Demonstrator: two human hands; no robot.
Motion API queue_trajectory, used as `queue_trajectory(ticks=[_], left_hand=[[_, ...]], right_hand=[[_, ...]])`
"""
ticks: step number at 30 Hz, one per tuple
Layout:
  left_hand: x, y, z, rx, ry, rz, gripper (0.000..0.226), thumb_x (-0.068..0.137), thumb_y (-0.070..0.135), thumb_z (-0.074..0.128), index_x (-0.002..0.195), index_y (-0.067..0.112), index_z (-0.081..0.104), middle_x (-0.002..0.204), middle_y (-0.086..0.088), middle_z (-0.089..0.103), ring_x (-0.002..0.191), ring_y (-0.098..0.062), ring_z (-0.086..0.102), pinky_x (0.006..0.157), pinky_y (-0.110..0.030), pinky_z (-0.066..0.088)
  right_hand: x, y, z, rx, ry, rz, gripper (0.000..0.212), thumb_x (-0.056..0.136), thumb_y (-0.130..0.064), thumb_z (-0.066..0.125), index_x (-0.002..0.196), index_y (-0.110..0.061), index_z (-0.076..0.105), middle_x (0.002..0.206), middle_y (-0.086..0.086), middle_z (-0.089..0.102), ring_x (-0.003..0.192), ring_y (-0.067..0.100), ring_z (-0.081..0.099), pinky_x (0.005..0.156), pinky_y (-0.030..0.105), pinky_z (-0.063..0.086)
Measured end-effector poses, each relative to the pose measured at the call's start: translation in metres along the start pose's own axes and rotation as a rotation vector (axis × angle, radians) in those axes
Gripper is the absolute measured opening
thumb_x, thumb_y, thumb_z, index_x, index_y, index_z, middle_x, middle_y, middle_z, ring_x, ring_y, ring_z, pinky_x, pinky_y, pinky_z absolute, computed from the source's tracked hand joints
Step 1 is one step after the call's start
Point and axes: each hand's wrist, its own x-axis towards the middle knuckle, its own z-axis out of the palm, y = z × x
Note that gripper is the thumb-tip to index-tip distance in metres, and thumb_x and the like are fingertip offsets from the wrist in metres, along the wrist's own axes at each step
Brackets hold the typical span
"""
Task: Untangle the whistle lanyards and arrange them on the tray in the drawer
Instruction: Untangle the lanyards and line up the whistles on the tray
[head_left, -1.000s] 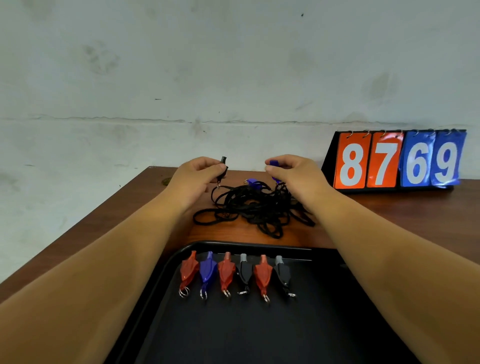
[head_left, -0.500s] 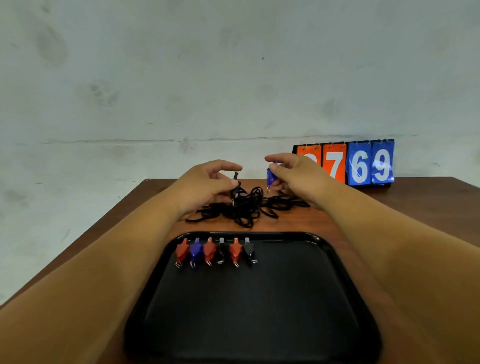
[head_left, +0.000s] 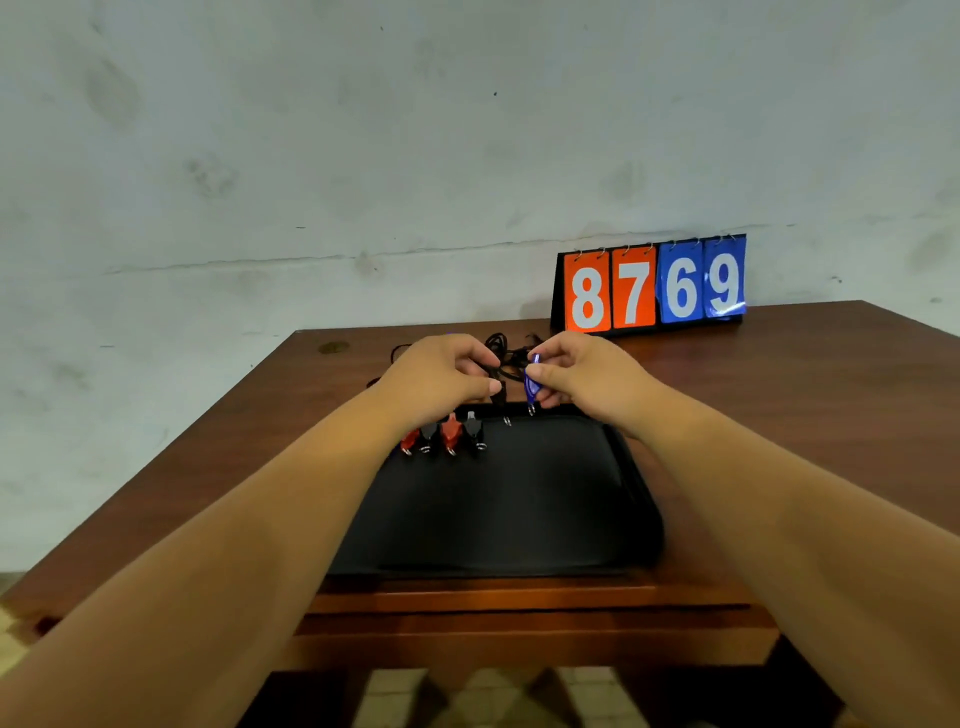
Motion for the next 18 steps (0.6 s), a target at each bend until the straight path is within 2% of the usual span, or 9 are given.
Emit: queue_trajectory(ticks=[3,6,9,12,18], left_hand=[[-0.001,0.002,0.007,0.045,0.009,-0.002,0.028,0.094,0.029,0.083,0.12,0.029,0.071,0.099,0.009,0.079,0.091,-0.008,0.074,0.079,-0.027,0.054],[0.002,0.001,0.013,0.102,-0.02,-0.017,0.026,0.093,0.029,0.084,0.116,0.027,0.071,0.098,0.009,0.079,0.09,-0.007,0.074,0.075,-0.024,0.051],[0.005,-0.004,0.019,0.135,-0.04,-0.024,0.027,0.092,0.031,0.085,0.115,0.027,0.072,0.098,0.011,0.078,0.093,-0.006,0.073,0.084,-0.026,0.052],[0.007,-0.009,0.024,0.173,-0.063,-0.022,0.029,0.093,0.032,0.085,0.118,0.026,0.073,0.1,0.011,0.078,0.095,-0.005,0.072,0.085,-0.024,0.051],[0.016,-0.01,0.024,0.26,-0.103,-0.017,0.023,0.095,0.031,0.082,0.116,0.029,0.073,0.101,0.011,0.078,0.095,-0.004,0.072,0.082,-0.02,0.05]], right_hand=[[-0.004,0.01,0.01,-0.084,-0.052,0.03,0.022,0.104,-0.021,0.07,0.126,-0.018,0.066,0.103,0.003,0.076,0.088,0.017,0.079,0.082,0.031,0.066],[-0.006,0.021,0.019,-0.108,-0.07,0.052,0.025,0.104,-0.022,0.07,0.129,-0.017,0.067,0.104,0.002,0.076,0.086,0.015,0.078,0.075,0.024,0.064],[-0.006,0.028,0.023,-0.111,-0.05,0.033,0.03,0.104,-0.023,0.071,0.133,-0.019,0.065,0.104,0.0,0.076,0.084,0.013,0.078,0.073,0.021,0.062],[-0.007,0.031,0.024,-0.103,-0.039,0.018,0.025,0.103,-0.024,0.072,0.128,-0.02,0.068,0.101,-0.001,0.077,0.083,0.012,0.077,0.068,0.017,0.058],[-0.005,0.037,0.031,-0.185,-0.035,0.016,0.025,0.105,-0.03,0.069,0.129,-0.023,0.07,0.098,-0.006,0.077,0.088,0.01,0.074,0.084,0.027,0.058]])
